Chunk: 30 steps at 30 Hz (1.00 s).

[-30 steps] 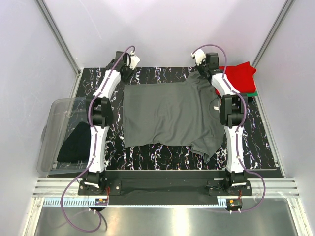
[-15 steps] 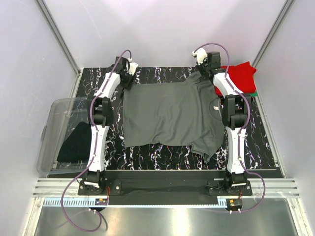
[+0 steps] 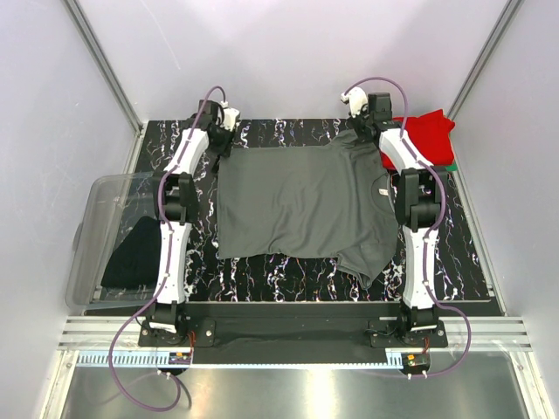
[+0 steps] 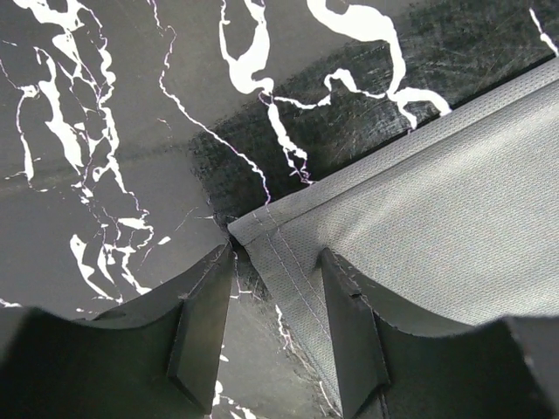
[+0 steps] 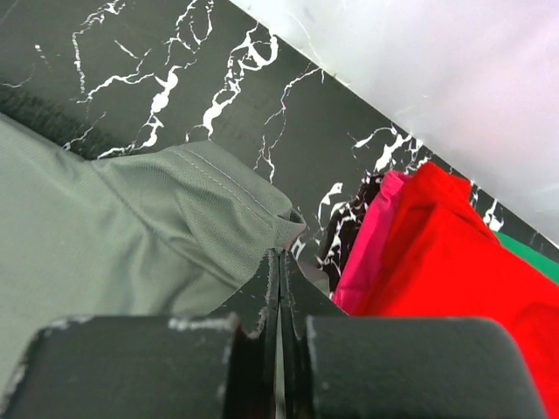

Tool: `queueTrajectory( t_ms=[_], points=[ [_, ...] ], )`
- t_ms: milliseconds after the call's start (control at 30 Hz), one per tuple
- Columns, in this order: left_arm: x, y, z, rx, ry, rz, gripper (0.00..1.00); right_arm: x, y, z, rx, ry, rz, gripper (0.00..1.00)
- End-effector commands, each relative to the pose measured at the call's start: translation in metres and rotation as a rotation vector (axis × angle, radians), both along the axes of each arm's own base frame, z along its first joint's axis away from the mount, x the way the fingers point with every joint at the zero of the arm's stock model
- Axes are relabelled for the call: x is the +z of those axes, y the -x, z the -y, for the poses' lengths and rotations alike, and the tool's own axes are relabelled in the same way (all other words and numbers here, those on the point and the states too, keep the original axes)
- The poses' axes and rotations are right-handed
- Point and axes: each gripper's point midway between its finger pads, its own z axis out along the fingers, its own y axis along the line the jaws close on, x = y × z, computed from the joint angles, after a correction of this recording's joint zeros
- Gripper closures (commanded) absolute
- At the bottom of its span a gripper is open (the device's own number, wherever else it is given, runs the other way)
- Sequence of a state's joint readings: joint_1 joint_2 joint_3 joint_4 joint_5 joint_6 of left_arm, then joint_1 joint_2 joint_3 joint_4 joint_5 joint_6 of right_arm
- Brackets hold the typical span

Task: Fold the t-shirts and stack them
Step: Fold the tshirt

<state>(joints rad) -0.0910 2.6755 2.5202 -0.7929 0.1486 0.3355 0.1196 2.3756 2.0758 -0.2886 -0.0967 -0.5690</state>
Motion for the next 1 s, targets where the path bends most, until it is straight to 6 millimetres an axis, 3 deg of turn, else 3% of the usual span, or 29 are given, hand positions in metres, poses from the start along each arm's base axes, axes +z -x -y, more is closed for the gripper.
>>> queueTrajectory(
  t_ms=[0, 300, 500, 567, 733, 967],
  points=[
    [0.007, -0.01, -0.008, 0.022, 0.087, 0.023, 0.5, 0.067, 0.016, -0.01, 0.012, -0.032, 0.073, 1.0],
    [0.012, -0.011, -0.02, 0.065, 0.2, 0.012, 0.44, 0.069, 0.058, -0.021, 0.06, -0.003, 0.011, 1.0],
    [0.013, -0.011, -0.016, 0.053, 0.227, 0.011, 0.55, 0.066, 0.06, -0.027, 0.067, -0.009, -0.01, 1.0],
    [0.012, -0.009, -0.014, 0.044, 0.239, 0.004, 0.64, 0.065, 0.061, -0.029, 0.072, -0.006, -0.015, 1.0],
    [0.006, -0.001, -0.004, 0.033, 0.29, -0.038, 0.6, 0.063, 0.062, -0.029, 0.076, 0.004, -0.024, 1.0],
    [0.005, -0.003, -0.009, 0.052, 0.276, -0.036, 0.69, 0.062, 0.06, -0.029, 0.09, 0.021, -0.02, 1.0]
  ],
)
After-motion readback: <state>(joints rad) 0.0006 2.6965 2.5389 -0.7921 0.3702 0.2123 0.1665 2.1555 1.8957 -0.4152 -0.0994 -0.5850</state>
